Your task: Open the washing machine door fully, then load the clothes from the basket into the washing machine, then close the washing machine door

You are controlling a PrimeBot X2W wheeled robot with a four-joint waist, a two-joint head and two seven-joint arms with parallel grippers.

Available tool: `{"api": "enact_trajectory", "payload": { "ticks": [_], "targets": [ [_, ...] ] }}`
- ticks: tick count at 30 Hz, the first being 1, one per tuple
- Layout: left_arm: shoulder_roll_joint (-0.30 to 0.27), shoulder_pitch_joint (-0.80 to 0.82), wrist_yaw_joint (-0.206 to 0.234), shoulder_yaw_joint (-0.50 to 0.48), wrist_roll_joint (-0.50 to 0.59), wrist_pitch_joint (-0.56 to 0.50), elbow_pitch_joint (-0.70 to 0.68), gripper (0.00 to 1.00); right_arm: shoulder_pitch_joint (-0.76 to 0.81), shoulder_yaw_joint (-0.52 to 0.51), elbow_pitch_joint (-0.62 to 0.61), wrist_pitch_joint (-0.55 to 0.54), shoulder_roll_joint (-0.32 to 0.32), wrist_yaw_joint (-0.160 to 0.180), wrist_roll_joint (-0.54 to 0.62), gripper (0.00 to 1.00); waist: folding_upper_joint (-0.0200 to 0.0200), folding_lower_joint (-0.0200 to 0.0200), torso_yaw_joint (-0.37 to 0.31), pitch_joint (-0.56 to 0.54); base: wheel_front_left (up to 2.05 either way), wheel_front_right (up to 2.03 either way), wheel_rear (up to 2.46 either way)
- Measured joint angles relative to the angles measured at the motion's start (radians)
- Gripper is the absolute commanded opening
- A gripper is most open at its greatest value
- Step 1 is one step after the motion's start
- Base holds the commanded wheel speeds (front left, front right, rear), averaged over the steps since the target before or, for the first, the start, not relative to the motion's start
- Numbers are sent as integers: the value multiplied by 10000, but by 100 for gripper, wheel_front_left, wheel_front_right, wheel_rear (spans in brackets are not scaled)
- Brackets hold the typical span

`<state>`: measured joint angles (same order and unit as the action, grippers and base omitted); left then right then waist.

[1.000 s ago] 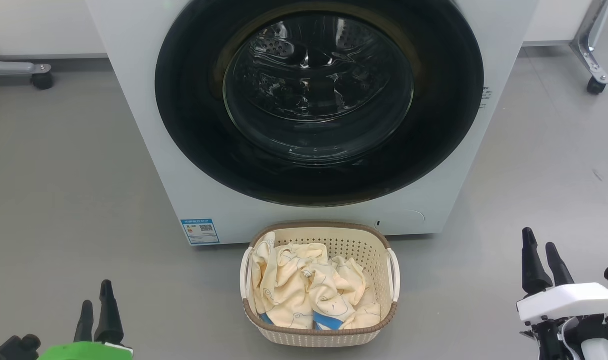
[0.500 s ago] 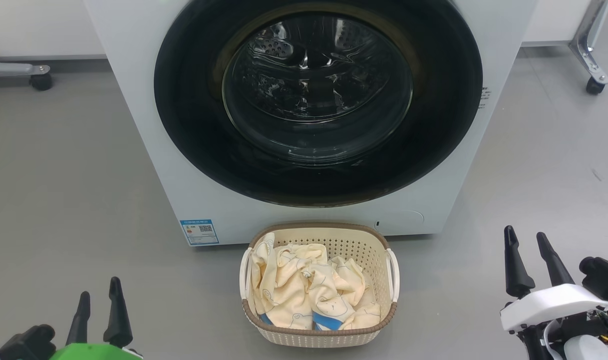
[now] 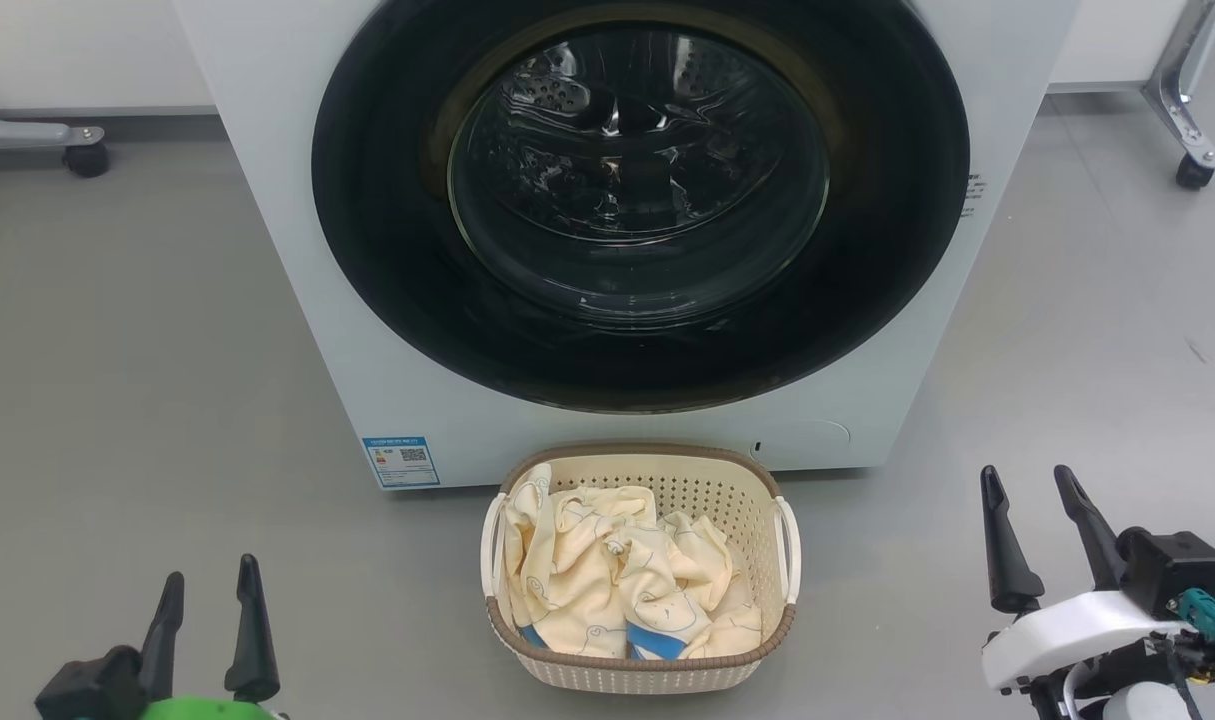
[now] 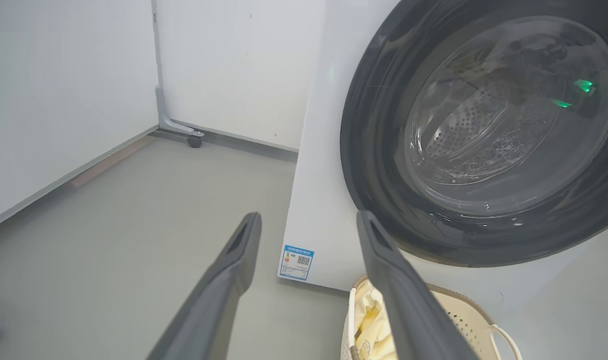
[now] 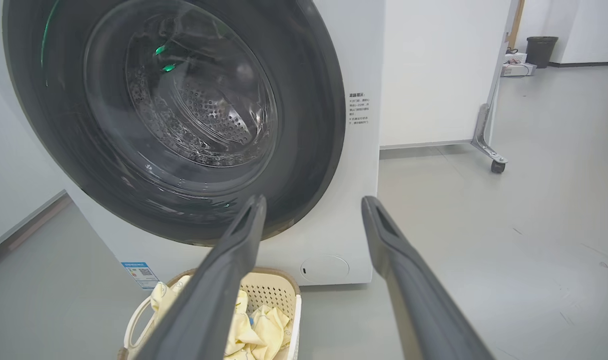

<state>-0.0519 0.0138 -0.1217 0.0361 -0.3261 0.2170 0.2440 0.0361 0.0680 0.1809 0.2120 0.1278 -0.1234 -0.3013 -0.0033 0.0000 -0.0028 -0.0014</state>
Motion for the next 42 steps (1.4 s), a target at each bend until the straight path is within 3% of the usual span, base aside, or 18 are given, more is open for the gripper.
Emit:
{"api": "enact_trajectory", "payload": {
  "ticks": [9,42],
  "targets": [
    [-6,-18,-2,173,1250,316,-121,100,12,127,19,366,52,-2,1164,100,0,0,-25,12,0,0,0],
    [40,-151,-2,19,1337,316,-190,100,16,-236,199,389,-92,-2,1170,100,0,0,-103,66,0,0,0]
  ]
}}
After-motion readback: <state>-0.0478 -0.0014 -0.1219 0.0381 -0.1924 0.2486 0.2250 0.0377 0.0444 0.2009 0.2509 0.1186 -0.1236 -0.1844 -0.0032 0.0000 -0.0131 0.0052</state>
